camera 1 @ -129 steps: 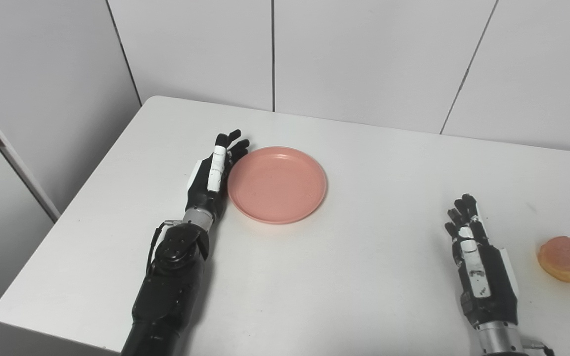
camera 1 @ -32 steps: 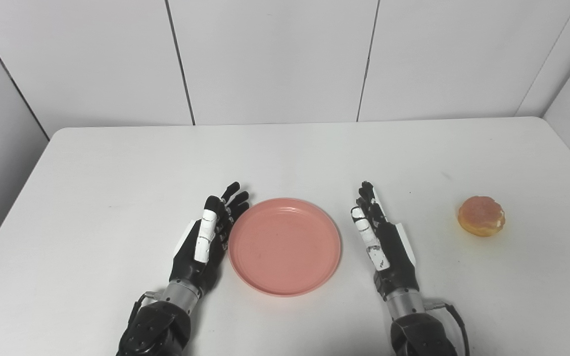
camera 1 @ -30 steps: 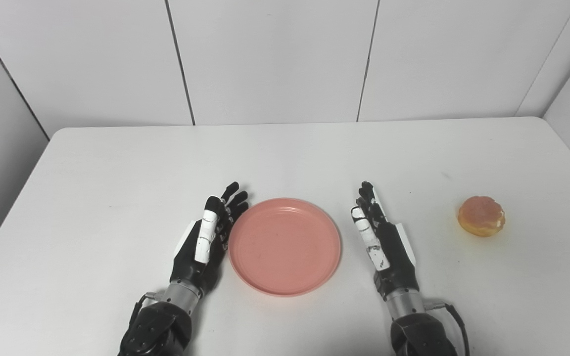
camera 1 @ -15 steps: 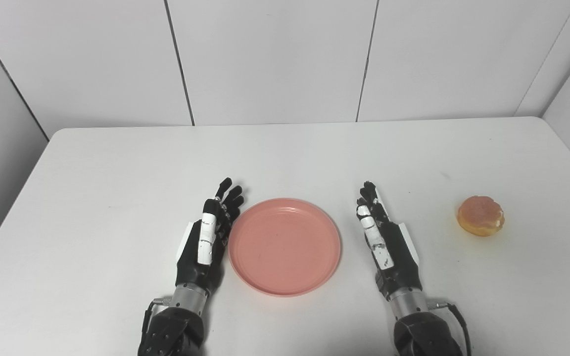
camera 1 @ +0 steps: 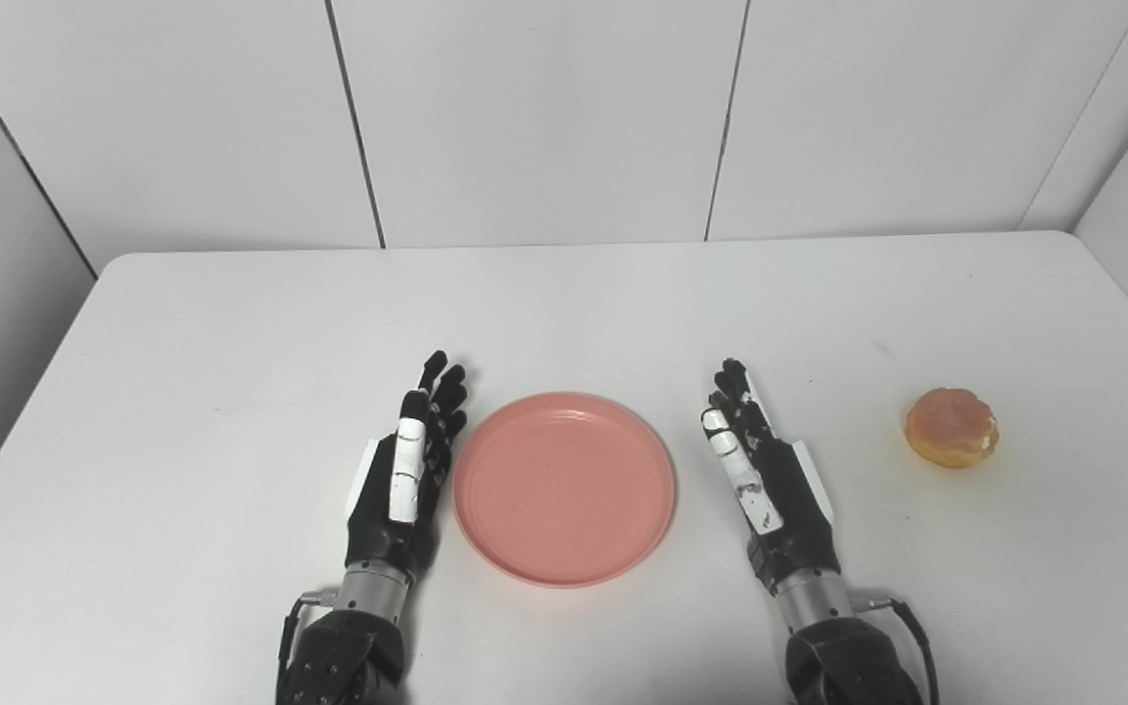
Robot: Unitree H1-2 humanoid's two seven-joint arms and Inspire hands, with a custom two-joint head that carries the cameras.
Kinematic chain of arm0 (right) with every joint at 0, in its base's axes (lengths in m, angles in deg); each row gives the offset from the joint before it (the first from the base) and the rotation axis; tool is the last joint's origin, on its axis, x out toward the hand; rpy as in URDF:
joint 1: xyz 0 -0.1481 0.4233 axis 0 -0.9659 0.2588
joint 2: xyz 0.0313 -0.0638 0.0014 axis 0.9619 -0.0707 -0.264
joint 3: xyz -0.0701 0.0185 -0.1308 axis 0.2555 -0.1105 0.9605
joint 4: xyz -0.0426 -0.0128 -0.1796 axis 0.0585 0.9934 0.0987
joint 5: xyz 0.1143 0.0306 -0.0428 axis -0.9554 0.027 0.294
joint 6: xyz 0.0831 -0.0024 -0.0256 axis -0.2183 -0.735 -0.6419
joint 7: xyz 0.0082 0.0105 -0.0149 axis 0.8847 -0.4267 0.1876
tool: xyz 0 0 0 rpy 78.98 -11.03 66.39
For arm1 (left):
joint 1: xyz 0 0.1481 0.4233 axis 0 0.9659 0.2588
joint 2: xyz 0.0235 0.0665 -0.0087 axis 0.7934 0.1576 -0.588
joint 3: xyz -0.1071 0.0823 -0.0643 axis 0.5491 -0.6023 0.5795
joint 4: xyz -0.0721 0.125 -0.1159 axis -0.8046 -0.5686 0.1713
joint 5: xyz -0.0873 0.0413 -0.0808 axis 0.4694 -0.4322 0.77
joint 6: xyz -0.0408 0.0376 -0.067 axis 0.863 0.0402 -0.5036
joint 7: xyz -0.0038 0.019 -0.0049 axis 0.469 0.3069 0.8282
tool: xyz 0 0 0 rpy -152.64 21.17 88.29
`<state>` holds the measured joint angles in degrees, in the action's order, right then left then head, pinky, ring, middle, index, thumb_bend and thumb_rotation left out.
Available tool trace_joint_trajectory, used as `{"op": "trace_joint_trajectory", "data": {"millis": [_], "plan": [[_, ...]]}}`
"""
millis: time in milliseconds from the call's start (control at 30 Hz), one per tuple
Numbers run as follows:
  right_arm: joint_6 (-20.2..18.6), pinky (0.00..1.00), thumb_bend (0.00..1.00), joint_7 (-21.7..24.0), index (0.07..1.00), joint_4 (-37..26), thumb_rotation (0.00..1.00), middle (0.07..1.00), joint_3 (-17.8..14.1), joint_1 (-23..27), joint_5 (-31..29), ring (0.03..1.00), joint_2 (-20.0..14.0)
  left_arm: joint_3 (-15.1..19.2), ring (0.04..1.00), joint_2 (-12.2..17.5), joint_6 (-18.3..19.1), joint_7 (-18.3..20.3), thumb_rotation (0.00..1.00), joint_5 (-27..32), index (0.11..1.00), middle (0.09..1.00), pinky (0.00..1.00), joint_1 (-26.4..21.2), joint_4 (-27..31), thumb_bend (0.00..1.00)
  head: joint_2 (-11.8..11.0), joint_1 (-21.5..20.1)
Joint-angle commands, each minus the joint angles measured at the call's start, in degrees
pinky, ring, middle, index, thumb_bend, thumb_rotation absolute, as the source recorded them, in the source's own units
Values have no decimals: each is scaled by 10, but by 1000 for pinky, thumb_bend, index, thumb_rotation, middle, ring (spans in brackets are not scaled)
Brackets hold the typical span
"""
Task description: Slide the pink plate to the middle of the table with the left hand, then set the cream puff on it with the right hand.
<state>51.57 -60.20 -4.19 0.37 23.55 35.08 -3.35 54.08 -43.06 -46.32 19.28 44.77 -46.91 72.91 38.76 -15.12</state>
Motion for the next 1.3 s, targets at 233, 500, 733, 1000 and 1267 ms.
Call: {"op": "trace_joint_trajectory", "data": {"millis": [233, 500, 733, 1000, 1267], "plan": [[12, 958, 711, -49, 1000, -38, 714, 981, -13, 62, 137, 968, -50, 3, 986, 0, -38, 0, 979, -3, 965, 970, 1000, -8, -15, 689, 2, -25], [-54, 892, 690, -23, 971, -84, 552, 970, -12, 83, 185, 949, -94, 4, 990, 17, -26, 18, 981, 12, 976, 978, 1000, -12, -20, 736, 1, -45], [-103, 855, 768, 1, 954, -98, 450, 961, -12, 101, 215, 943, -132, 5, 993, 23, -12, 23, 1000, 21, 982, 979, 1000, -14, -17, 743, 2, -57], [-175, 790, 810, 15, 955, -121, 458, 970, -10, 118, 276, 916, -165, 9, 1000, 34, -5, 37, 1000, 28, 990, 989, 1000, -16, -18, 752, -3, -74], [-224, 749, 806, 21, 958, -129, 420, 962, -7, 136, 362, 884, -195, 12, 1000, 45, -11, 45, 997, 33, 999, 999, 1000, -21, -27, 769, -4, -97]]}}
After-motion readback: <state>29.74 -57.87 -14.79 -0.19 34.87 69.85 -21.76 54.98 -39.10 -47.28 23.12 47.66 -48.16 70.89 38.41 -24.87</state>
